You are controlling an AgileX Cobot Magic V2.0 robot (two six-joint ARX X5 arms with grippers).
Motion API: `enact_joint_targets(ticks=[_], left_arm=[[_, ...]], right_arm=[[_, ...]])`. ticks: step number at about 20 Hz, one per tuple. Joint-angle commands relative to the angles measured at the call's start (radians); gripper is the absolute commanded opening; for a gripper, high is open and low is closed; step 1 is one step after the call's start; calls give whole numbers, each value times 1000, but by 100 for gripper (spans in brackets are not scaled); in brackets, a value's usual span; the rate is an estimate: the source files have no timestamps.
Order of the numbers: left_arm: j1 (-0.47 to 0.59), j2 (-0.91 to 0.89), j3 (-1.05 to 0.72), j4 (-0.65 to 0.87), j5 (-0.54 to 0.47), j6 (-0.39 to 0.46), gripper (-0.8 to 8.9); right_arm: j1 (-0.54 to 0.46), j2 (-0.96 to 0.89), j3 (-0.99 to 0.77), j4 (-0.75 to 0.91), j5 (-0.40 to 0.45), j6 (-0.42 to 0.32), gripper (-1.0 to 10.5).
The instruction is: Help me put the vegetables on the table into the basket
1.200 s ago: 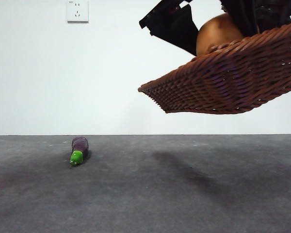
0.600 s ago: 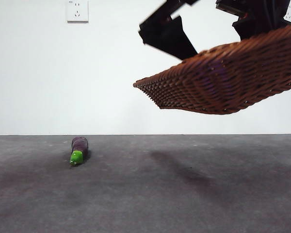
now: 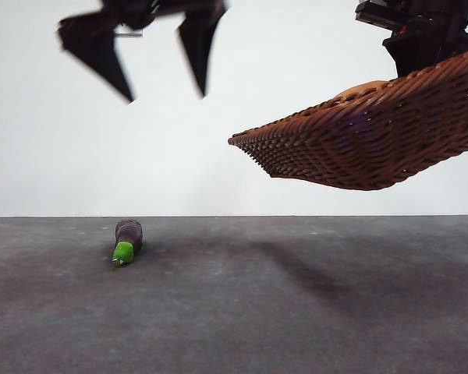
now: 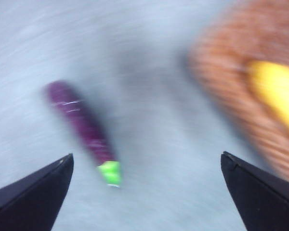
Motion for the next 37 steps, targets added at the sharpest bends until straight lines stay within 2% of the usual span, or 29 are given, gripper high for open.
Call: enact_joint_targets(ticks=[1,5,10,18,22,23,24,25,34,35,37], left_arm=[[90,48,-3,37,50,-27,535],[212,159,-3,126,161,-37,535],[293,291,-3,213,237,-80,535],[305,417,-3,276,221,-79,534],[302,431,-3,279,174,-70,529],[302,431,-3,278,173,-66,513],[302,431,-3,271,173,-63,446],[302,434,-3,265,173,-63,420],[297,450,-3,252,172,-33,402],[297,452,-3,251,172,-32,348],[297,452,-3,241,173,-9,123]], right_arm=[[1,-5,1,2,-8,17,-12],[1,-5,1,-8,-8,19,-12],[1,-5,1,-24,-8,21,-12],[1,-5,0,-13,-8,21,-12],[1,-5,0,-13,-8,20,-12],[1,-5,0,-11,-8,19,-12],[1,-5,0,-9,-8,19,-12],[1,-5,0,-6,-8,19,-12],[2,-5,0,0,-9,19,-12],[2,-5,0,-1,-11,19,-12],[2,-5,0,-5,-11,19,-12]])
